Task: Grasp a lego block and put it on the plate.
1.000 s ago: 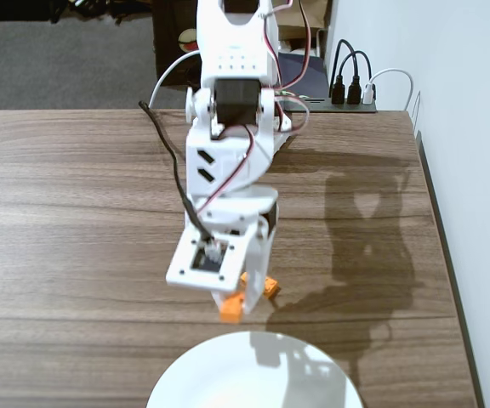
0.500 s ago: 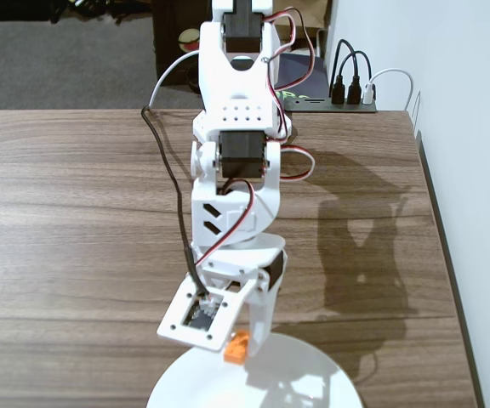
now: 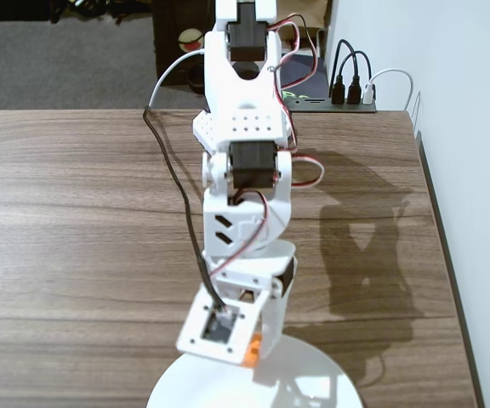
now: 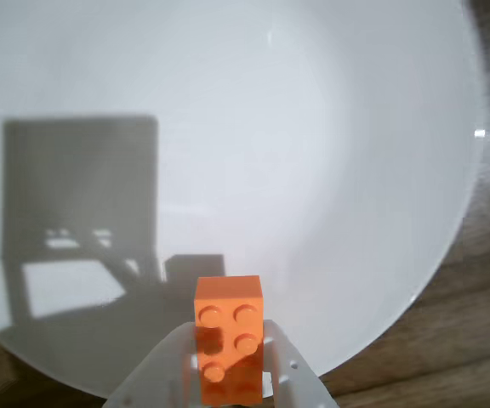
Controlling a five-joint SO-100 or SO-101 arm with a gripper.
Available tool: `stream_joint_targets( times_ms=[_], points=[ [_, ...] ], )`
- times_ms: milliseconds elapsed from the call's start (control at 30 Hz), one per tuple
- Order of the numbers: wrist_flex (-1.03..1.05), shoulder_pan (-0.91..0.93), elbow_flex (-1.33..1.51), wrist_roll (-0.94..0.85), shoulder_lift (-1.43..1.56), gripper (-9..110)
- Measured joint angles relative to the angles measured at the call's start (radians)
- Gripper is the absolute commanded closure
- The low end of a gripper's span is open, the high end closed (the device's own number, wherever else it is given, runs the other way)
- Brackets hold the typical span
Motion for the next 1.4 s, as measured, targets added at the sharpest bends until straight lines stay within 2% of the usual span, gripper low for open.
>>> stream_joint_targets(
  times_ms=[333,533,667,1000,1300,1400],
  points=[
    [0.011,0.000,-0.017,-0.117,-0.032,98],
    [0.011,0.009,-0.038,-0.126,-0.055,90],
    [0.011,0.009,-0.038,-0.126,-0.060,89],
    [0.043,0.009,-0.038,-0.114,-0.046,89],
    [0.103,0.021,0.080,-0.104,0.173,90],
    [0.103,0.028,0.179,-0.104,0.268,98]
  ],
)
